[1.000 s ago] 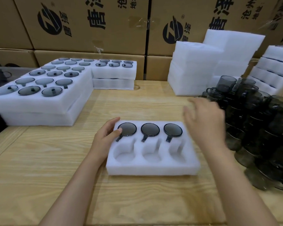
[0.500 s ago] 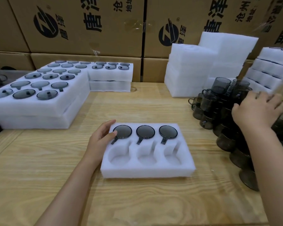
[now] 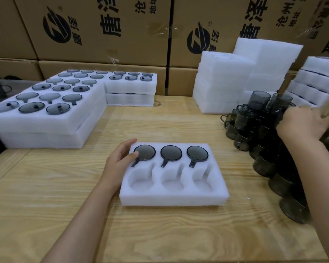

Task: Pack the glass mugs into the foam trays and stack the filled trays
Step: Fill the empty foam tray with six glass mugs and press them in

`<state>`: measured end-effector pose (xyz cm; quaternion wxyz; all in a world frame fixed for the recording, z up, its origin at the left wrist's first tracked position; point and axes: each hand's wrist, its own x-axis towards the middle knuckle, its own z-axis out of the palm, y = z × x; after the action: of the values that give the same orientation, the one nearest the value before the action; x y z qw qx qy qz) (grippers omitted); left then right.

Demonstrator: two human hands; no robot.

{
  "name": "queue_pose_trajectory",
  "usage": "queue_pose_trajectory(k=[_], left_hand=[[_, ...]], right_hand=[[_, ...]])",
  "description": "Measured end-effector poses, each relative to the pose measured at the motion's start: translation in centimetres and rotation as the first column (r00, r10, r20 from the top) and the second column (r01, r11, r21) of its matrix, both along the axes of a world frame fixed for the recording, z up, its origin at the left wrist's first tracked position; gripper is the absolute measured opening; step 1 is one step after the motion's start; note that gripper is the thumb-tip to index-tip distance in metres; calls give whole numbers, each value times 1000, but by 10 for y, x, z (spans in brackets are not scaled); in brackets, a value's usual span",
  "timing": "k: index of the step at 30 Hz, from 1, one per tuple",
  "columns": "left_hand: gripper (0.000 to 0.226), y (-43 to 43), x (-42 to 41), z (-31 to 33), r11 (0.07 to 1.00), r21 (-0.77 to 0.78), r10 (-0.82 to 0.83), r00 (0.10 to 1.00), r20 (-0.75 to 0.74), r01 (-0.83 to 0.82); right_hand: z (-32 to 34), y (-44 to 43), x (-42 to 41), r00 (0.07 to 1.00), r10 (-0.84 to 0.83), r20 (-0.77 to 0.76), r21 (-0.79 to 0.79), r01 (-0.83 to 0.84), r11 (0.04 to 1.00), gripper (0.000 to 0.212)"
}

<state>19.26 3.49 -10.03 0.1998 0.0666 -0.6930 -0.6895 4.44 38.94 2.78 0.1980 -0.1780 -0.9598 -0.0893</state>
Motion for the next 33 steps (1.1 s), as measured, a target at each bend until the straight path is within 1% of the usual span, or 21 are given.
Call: queue_pose_trajectory(k=[2, 3, 4, 6, 7, 8, 10, 11, 12, 13, 14, 19, 21, 22, 24, 26, 27, 29, 30, 32, 33], left_hand=[[35, 0, 0, 1, 1000, 8, -6, 1000, -1, 6], [36, 1, 1, 2, 1000, 13, -7, 1000, -2, 8], [39, 1, 1, 2, 1000, 15, -7, 1000, 1, 7], [45, 2, 1, 3, 1000, 23, -3, 1000, 13, 3], [45, 2, 1, 3, 1000, 28, -3, 1000, 15, 2], [43, 1, 1, 3, 999, 33, -2, 1000, 16, 2], [36, 1, 1, 2, 999, 38, -2, 1000, 17, 1], [35, 0, 1, 1, 999, 37, -4, 1000, 18, 3], [34, 1, 1, 1, 999, 36, -7, 1000, 17, 6], [35, 1, 1, 1, 999, 36, -9, 1000, 16, 8], [36, 1, 1, 1, 999, 35, -7, 1000, 15, 7], [35, -1, 0, 1, 1000, 29, -8, 1000, 21, 8], [35, -2, 2, 4, 1000, 14, -24, 999, 44, 23], [37, -2, 4, 6, 1000, -6, -27, 997, 66, 28], [43, -1, 7, 13, 993, -117, 30, 997, 71, -21], [43, 2, 13, 28, 967, -232, 102, 995, -18, -103], [42, 6, 16, 37, 964, -241, 103, 992, -67, -116], [42, 18, 19, 54, 964, -256, 37, 992, -120, -67], [43, 26, 19, 62, 955, -296, -22, 993, -116, -14], [49, 48, 18, 75, 902, -401, -195, 979, -51, 159], [54, 59, 16, 80, 854, -448, -293, 956, 5, 264]], right_hand=[[4, -1, 4, 998, 31, -55, -17, -32, 999, 17], [5, -2, 7, 993, 64, -98, -29, -67, 997, 11], [7, -5, 12, 982, 115, -147, -42, -122, 992, 9], [11, -12, 24, 923, 279, -266, -139, -323, 936, 16], [11, -17, 33, 872, 358, -335, -227, -443, 867, 16], [8, -22, 42, 816, 421, -397, -313, -551, 773, 15], [-6, -33, 59, 731, 495, -470, -454, -681, 574, 8], [-16, -38, 67, 700, 509, -501, -565, -710, 421, 6], [-26, -44, 75, 682, 508, -526, -679, -697, 231, 10], [-36, -48, 82, 667, 499, -554, -749, -660, 51, 16], [-46, -50, 86, 655, 489, -576, -771, -634, -60, 20], [-79, -52, 99, 627, 418, -657, -740, -642, -201, 14], [-83, -55, 105, 624, 399, -672, -735, -631, -249, 7], [-85, -55, 106, 613, 404, -678, -730, -623, -281, 7], [-88, -56, 106, 582, 429, -691, -720, -603, -342, 9], [-87, -56, 106, 542, 485, -686, -722, -587, -366, 9], [-86, -56, 107, 517, 516, -682, -723, -582, -372, 10], [-84, -56, 113, 458, 567, -684, -714, -582, -390, 12], [-83, -56, 116, 422, 590, -688, -704, -586, -401, 12], [-82, -57, 121, 350, 640, -684, -689, -598, -410, 12], [-82, -58, 122, 322, 663, -676, -687, -602, -408, 13]])
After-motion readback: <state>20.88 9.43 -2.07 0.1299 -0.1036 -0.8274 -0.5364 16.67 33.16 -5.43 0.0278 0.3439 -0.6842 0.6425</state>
